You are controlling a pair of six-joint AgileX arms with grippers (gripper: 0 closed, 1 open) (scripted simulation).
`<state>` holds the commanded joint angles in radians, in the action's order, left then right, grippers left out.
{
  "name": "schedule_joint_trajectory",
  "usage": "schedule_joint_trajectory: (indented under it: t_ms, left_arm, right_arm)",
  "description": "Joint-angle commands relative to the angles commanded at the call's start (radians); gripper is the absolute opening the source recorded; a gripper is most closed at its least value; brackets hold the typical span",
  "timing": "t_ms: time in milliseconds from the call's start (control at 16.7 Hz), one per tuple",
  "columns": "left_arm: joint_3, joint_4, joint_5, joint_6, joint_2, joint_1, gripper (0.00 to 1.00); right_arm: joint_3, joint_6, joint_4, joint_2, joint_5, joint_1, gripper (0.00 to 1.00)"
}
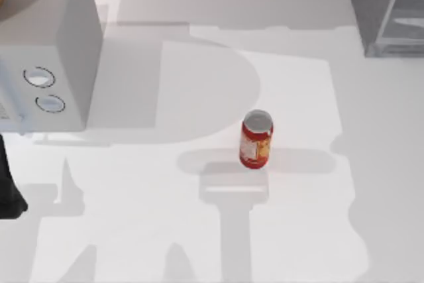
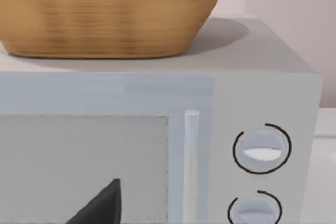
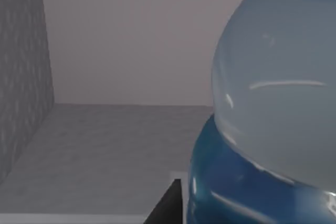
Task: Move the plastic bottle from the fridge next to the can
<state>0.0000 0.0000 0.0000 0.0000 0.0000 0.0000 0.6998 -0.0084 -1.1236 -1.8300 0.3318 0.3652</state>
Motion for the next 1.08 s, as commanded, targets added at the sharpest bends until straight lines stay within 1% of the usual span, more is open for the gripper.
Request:
schedule_joint_trajectory:
  t_ms: [180,360,540,900,1020,1080]
  left_arm:
    - [0.000,0.000,0.000,0.000,0.000,0.000,1.00]
    - [0.000,0.000,0.000,0.000,0.000,0.000,1.00]
    - [0.000,0.000,0.000,0.000,0.000,0.000,1.00]
    - [0.000,0.000,0.000,0.000,0.000,0.000,1.00]
    - [0.000,0.000,0.000,0.000,0.000,0.000,1.00]
    - [0.000,0.000,0.000,0.000,0.000,0.000,1.00]
  right_arm:
    - [-0.002,0.002,-0.010,-0.012,-0.014,-0.019,0.00]
    - [-0.043,0.002,-0.091,-0.049,-0.112,-0.115,0.00]
    - [-0.116,0.002,-0.213,-0.100,-0.286,-0.289,0.00]
    - [-0.300,0.002,-0.470,-0.171,-0.709,-0.725,0.00]
    - [-0.350,0.002,-0.532,-0.179,-0.809,-0.826,0.00]
    - [-0.370,0.002,-0.554,-0.180,-0.843,-0.860,0.00]
